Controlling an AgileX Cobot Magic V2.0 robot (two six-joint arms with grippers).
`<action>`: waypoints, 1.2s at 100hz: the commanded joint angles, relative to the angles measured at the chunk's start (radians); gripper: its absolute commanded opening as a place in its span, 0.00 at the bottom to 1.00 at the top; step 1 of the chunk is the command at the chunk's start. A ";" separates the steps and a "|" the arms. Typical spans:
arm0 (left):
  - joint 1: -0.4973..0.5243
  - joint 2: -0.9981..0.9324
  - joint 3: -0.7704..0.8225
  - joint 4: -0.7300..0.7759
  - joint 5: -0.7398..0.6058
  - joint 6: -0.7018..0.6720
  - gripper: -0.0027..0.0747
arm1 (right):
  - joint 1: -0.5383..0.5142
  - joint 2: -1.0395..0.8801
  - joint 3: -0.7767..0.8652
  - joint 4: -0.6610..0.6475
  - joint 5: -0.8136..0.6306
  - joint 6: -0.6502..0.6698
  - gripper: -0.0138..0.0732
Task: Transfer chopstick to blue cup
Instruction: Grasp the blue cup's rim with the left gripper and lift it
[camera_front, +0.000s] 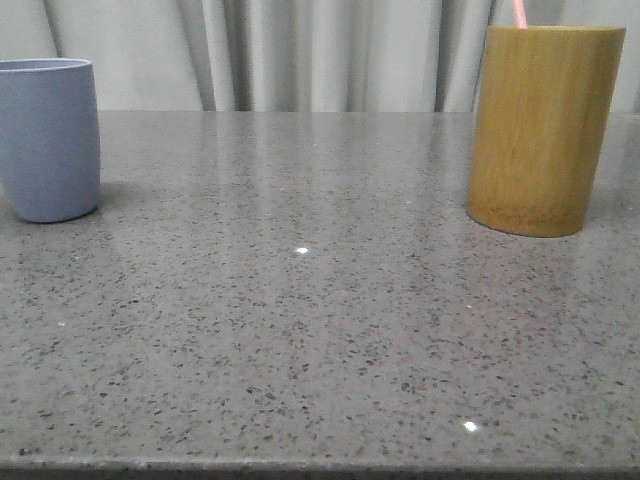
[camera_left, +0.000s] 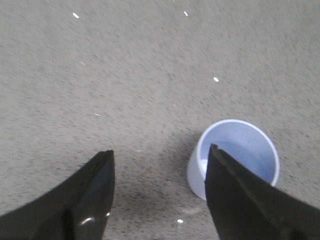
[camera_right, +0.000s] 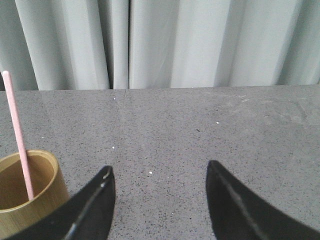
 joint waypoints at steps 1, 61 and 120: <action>0.001 0.048 -0.091 -0.081 0.020 0.035 0.54 | -0.005 0.011 -0.029 -0.004 -0.085 -0.008 0.64; -0.126 0.325 -0.222 -0.054 0.160 0.025 0.54 | -0.005 0.011 -0.029 -0.004 -0.088 -0.008 0.64; -0.126 0.419 -0.222 -0.023 0.224 -0.002 0.50 | -0.005 0.011 -0.029 -0.004 -0.115 -0.008 0.64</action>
